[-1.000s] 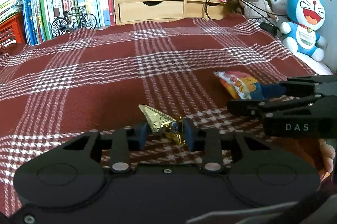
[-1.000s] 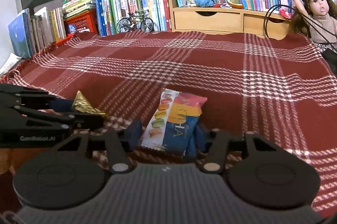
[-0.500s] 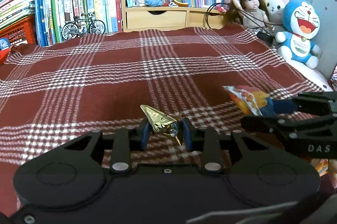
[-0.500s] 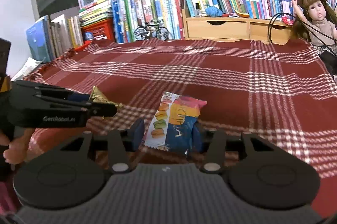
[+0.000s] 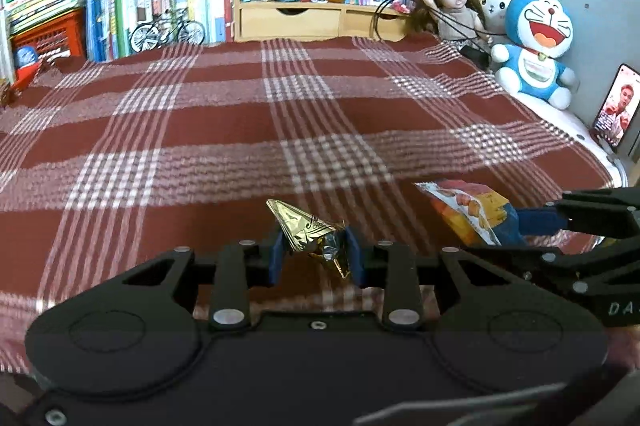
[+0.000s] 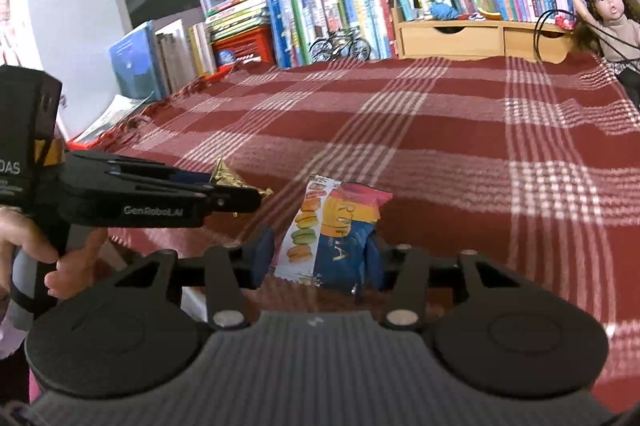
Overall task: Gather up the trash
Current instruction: 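Carry the gold wrapper and snack packet down into the trash bag and release both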
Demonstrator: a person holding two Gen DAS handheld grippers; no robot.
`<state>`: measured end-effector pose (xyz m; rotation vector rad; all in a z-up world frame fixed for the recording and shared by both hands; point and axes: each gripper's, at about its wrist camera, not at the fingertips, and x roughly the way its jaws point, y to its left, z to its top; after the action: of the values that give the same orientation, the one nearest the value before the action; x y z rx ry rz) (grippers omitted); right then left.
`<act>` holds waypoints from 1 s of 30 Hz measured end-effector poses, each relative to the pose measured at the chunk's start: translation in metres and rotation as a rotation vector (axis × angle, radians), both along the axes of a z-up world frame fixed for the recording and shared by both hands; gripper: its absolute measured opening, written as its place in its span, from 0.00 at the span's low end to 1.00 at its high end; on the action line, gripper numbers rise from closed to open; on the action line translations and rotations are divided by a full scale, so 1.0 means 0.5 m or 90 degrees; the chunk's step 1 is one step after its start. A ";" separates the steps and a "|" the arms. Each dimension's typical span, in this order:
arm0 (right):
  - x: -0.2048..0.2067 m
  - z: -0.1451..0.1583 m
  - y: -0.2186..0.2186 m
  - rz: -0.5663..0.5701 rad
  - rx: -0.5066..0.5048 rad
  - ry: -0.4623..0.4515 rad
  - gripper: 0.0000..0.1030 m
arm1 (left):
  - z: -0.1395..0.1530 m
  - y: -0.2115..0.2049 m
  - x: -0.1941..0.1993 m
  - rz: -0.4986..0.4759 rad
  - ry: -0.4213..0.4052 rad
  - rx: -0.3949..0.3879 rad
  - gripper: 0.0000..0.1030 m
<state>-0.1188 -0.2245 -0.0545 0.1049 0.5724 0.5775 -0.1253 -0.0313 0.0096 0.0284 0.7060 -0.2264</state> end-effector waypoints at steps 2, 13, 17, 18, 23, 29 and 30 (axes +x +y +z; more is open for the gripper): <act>-0.021 -0.007 0.006 0.008 -0.006 0.003 0.51 | -0.010 0.001 -0.023 0.003 0.013 -0.007 0.29; -0.095 -0.066 0.057 0.061 -0.030 0.051 0.51 | -0.082 0.012 -0.105 0.021 0.078 -0.007 0.29; -0.096 -0.096 0.065 0.061 -0.032 0.084 0.51 | -0.118 0.024 -0.113 0.035 0.115 -0.007 0.29; -0.098 -0.104 0.068 0.061 -0.033 0.091 0.51 | -0.129 0.027 -0.116 0.039 0.124 -0.006 0.29; -0.092 -0.144 0.076 0.059 -0.043 0.135 0.51 | -0.183 0.031 -0.120 0.056 0.166 0.002 0.29; -0.082 -0.198 0.091 0.053 -0.066 0.186 0.51 | -0.251 0.031 -0.116 0.069 0.222 0.010 0.29; -0.081 -0.206 0.092 0.052 -0.066 0.194 0.51 | -0.260 0.030 -0.115 0.071 0.230 0.011 0.29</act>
<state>-0.1592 -0.1787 -0.1576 0.0721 0.9048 0.6147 -0.1826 -0.0162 -0.1205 -0.0363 1.0668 -0.1180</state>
